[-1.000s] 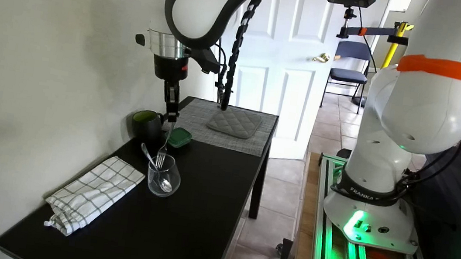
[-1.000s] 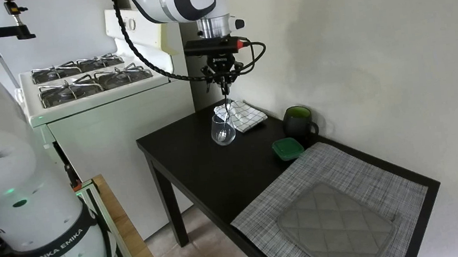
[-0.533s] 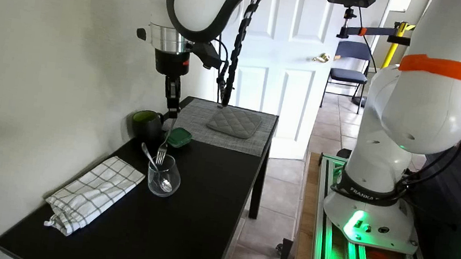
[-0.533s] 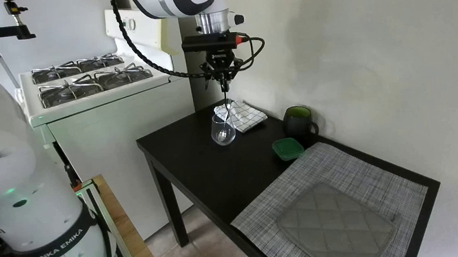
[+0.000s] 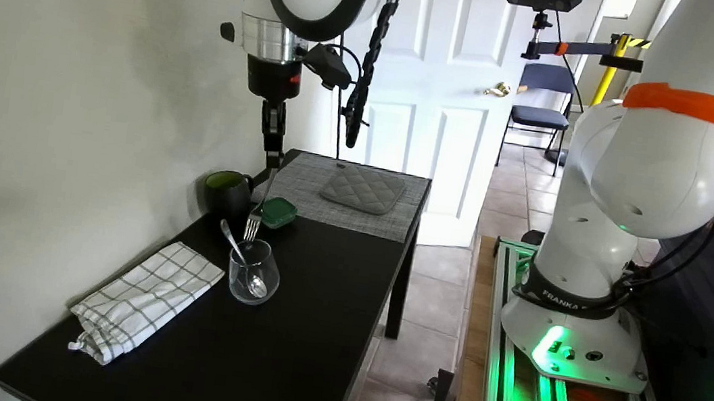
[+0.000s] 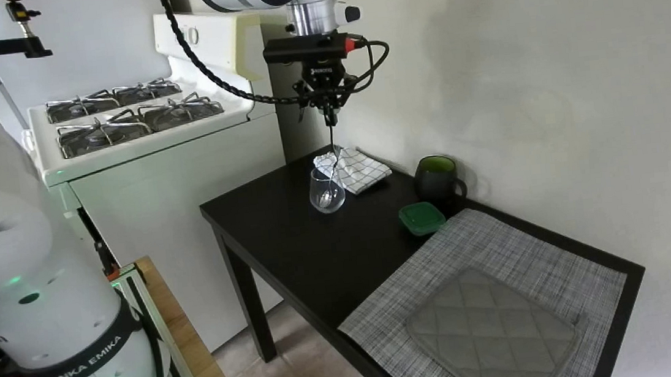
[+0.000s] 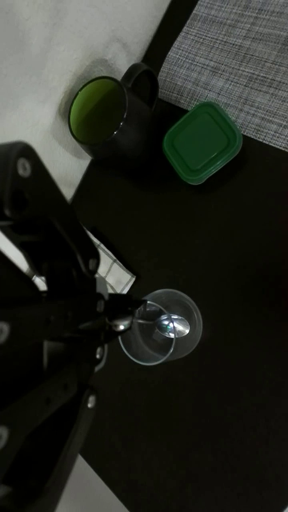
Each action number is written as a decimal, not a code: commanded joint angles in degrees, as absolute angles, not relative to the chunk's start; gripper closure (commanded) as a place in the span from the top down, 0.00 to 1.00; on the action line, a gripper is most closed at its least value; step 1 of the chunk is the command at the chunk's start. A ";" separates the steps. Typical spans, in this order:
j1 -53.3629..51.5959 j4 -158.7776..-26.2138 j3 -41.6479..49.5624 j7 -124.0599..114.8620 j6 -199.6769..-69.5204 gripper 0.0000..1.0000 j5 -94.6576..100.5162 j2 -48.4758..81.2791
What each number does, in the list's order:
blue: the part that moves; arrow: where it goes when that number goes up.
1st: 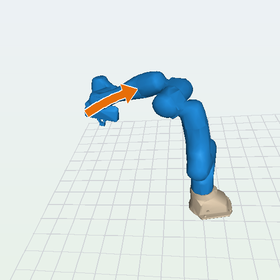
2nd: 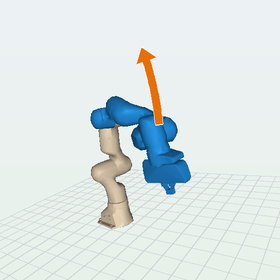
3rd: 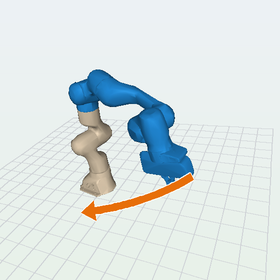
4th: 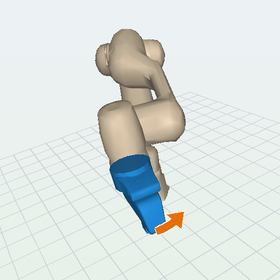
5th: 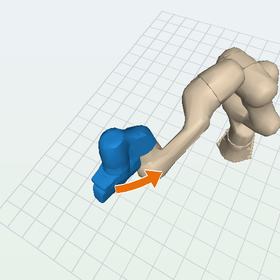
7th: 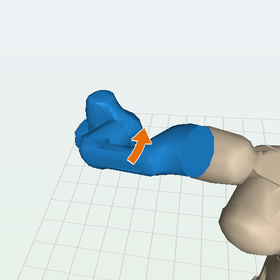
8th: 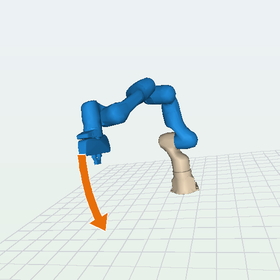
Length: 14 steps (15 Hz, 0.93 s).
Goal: Remove the folk and then the spoon from the glass cup and put them on the table
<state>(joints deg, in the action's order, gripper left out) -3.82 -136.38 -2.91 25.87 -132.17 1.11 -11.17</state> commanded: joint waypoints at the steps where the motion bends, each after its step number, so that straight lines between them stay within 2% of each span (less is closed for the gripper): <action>1: -4.79 -136.15 -1.95 26.21 -130.29 0.02 -0.24 -12.14; 14: -2.78 -140.00 2.38 25.27 -136.78 0.02 0.40 -13.45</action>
<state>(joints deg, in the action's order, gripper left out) -3.28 -137.27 1.64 25.87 -133.79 0.50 -12.93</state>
